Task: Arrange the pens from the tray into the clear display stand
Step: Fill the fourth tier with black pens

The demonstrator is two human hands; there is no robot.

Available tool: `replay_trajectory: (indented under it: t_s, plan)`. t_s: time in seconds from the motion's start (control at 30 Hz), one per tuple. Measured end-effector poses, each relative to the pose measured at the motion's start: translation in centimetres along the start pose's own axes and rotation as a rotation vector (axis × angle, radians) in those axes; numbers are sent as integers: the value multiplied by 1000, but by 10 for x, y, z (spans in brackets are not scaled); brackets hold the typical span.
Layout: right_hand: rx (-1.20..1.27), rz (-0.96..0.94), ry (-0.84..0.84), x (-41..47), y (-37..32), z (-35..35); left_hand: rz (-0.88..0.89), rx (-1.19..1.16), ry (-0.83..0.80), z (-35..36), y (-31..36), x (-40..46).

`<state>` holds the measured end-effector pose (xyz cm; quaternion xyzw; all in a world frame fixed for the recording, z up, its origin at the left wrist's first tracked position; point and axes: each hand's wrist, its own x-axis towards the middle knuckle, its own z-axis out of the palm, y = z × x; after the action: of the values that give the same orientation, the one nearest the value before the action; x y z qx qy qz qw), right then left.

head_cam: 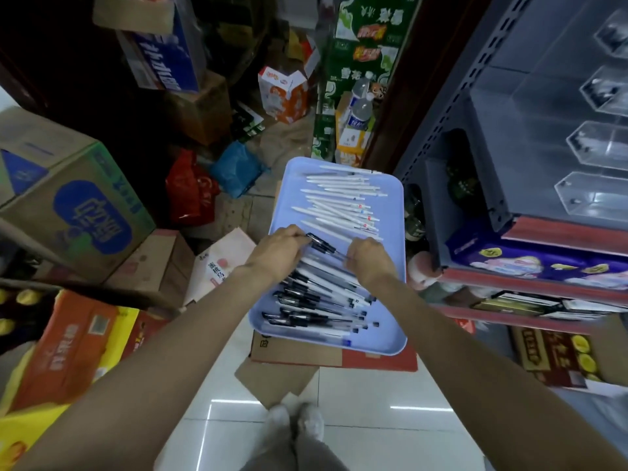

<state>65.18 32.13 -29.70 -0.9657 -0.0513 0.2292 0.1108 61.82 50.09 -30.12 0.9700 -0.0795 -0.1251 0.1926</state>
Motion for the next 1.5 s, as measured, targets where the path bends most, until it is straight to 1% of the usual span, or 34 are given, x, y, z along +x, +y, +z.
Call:
replay_trajectory:
  t_s: [0.07, 0.13, 0.23, 0.33, 0.37, 0.43, 0.5, 0.53, 0.57, 0.6, 0.67, 0.7, 0.8, 0.97, 1.07, 1.13, 1.27, 1.4, 1.5]
  plan:
    - [16, 23, -55, 3, -2, -3, -19, -117, -16, 1, 0, 1]
    - [-6, 15, -88, 4, -2, -5, -37, -180, -26, 1, 0, 2]
    - [-59, -12, -79, 6, -2, -3, -108, -277, 10, -3, 1, 3]
    - [-34, -19, -48, 0, -3, -2, -164, -424, 15, -6, 4, 4]
    - [4, -17, -40, -3, -3, -3, -192, -489, 35, -8, 6, 5]
    - [159, -28, 5, -10, 2, -6, -278, -623, 117, -15, 11, 7]
    - [414, -23, 58, -20, 6, -15, -384, -775, 203, -22, 21, 9]
    - [547, -29, 82, -25, 7, -21, -403, -836, 217, -26, 28, 11]
    - [658, -45, 101, -31, 9, -28, -383, -893, 202, -31, 39, 13]
    - [710, -69, 116, -37, 11, -36, -336, -961, 173, -35, 53, 14]
    - [751, -130, 155, -47, 19, -51, -248, -1081, 143, -45, 86, 18]
    - [779, -142, 179, -53, 24, -61, -217, -1100, 159, -50, 102, 21]
    - [831, -134, 281, -66, 50, -91, -108, -1051, 229, -63, 145, 33]
    - [909, -181, 409, -90, 117, -149, 171, -805, 341, -83, 232, 52]
    - [962, -217, 579, -103, 174, -193, 336, -639, 315, -89, 297, 63]
    - [1019, -286, 623, -110, 214, -225, 399, -594, 271, -90, 341, 71]
    - [1105, -417, 579, -123, 293, -271, 415, -603, 230, -82, 414, 92]
    - [1103, -411, 557, -123, 357, -295, 365, -564, 289, -77, 468, 119]
    - [1129, -396, 598, -118, 392, -309, 324, -560, 305, -76, 489, 138]
